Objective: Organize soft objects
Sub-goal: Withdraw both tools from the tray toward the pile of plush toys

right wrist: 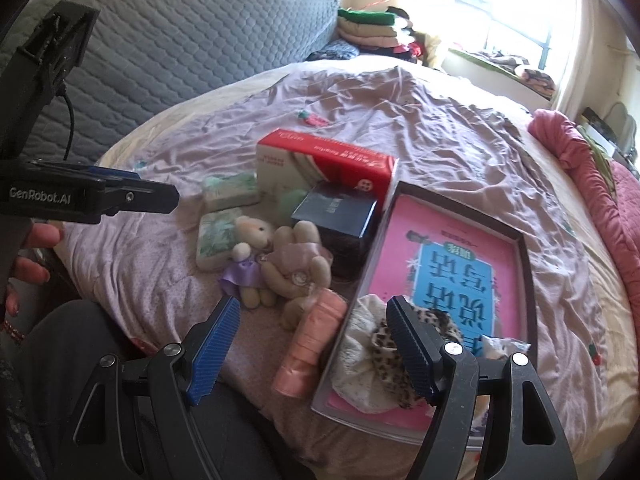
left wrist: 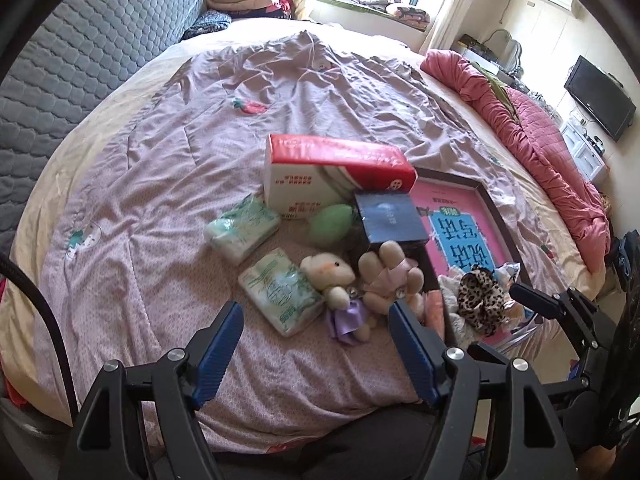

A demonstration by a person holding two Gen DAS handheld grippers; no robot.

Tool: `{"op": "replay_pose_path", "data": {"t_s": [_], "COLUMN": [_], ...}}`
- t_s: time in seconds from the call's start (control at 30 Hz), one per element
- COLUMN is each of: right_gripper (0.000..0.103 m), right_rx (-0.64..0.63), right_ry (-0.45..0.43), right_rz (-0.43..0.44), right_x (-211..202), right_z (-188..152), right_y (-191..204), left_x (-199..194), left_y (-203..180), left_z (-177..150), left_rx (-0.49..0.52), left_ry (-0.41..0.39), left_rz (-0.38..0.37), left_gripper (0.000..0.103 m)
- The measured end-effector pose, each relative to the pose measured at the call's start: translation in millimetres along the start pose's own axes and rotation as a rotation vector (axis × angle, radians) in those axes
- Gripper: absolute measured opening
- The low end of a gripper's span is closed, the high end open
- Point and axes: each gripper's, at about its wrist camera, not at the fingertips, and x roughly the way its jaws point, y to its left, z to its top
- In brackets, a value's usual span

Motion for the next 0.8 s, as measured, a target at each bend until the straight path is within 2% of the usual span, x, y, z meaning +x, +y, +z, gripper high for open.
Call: {"op": "replay_pose_path", "data": {"t_s": [0.13,0.3,0.63,0.8], "right_gripper": [0.077,0.077,0.077,0.077], "right_rx": [-0.015,-0.025,-0.064,-0.065], "right_ry": [0.025,0.044,0.083,0.107], "right_rz": [0.006,0.011,0.018,0.011], "right_x": [13.9,28.3,61.7,77.2], "right_z": [-0.5,-0.8,7.9,12.5], "right_y": [4.2,6.0,13.1,12.8], "left_x": [8.8,25.3,49.8,62.4], "left_y": [1.1,10.4,47.9,68.5], "left_z": [-4.9,-10.9,-18.1,-20.2], "left_rx": [0.005,-0.009,-0.104,-0.191], "left_ry": [0.021,0.051,0.091,0.097], "left_rz": [-0.016,0.002,-0.013,-0.034], "left_gripper": [0.074,0.074,0.074,0.074]}}
